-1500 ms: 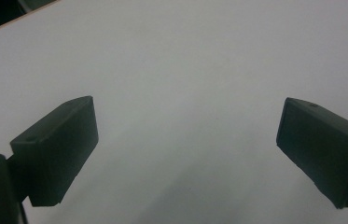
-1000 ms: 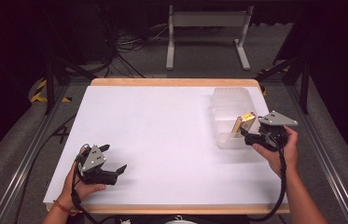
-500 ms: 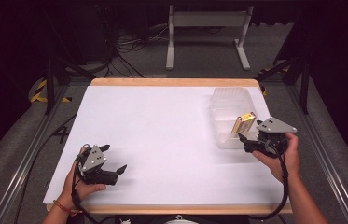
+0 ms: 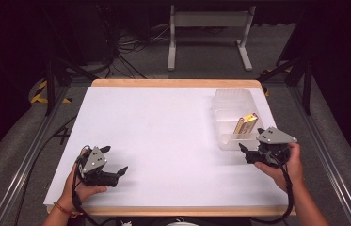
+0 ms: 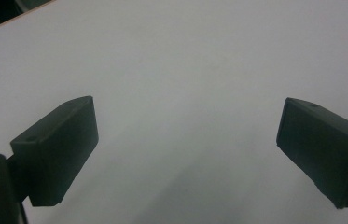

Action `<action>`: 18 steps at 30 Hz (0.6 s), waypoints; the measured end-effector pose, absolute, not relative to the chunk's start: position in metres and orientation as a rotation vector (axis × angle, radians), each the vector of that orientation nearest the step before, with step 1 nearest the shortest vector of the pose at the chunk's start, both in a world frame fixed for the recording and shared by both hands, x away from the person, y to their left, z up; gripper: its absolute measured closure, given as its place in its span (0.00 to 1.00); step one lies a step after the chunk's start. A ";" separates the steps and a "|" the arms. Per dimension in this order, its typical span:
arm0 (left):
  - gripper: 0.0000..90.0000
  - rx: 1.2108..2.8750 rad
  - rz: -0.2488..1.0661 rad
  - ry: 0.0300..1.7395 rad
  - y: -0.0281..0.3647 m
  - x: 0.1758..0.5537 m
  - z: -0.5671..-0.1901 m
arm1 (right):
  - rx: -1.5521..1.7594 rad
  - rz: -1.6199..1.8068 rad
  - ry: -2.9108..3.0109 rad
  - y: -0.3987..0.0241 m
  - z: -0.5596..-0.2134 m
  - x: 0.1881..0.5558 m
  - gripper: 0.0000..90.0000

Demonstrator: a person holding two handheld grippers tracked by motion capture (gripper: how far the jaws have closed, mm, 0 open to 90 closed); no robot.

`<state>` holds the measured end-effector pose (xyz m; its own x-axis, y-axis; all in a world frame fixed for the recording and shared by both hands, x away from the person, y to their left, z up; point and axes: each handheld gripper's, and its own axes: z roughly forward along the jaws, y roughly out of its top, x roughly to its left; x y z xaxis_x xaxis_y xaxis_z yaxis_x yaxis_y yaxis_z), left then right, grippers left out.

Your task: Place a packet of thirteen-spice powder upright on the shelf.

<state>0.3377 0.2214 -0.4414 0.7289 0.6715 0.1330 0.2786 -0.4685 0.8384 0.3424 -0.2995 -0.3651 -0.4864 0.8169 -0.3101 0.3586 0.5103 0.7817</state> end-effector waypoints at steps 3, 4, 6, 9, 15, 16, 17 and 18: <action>0.07 2.064 0.574 0.715 0.221 0.338 -0.442 | 0.939 0.841 2.081 -0.300 -0.369 0.338 0.21; 0.07 2.065 0.573 0.714 0.221 0.338 -0.442 | 0.937 0.837 2.084 -0.301 -0.371 0.337 0.21; 0.07 2.066 0.573 0.715 0.221 0.338 -0.442 | 0.928 0.829 2.089 -0.302 -0.373 0.334 0.21; 0.07 2.067 0.573 0.716 0.221 0.338 -0.442 | 0.921 0.817 2.099 -0.305 -0.375 0.331 0.20; 0.07 2.070 0.575 0.714 0.221 0.338 -0.442 | 0.924 0.817 2.105 -0.311 -0.380 0.325 0.19; 0.07 2.070 0.574 0.715 0.220 0.338 -0.442 | 0.923 0.815 2.106 -0.313 -0.382 0.324 0.18; 0.07 2.070 0.575 0.715 0.221 0.338 -0.442 | 0.920 0.812 2.108 -0.314 -0.383 0.323 0.18; 0.07 2.070 0.574 0.714 0.221 0.338 -0.442 | 0.921 0.815 2.112 -0.315 -0.384 0.322 0.18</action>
<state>0.3380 0.2206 -0.4423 0.7313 0.6681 0.1374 0.2778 -0.4758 0.8345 0.3223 -0.3151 -0.3841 -0.5155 0.7893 -0.3335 0.3608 0.5530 0.7511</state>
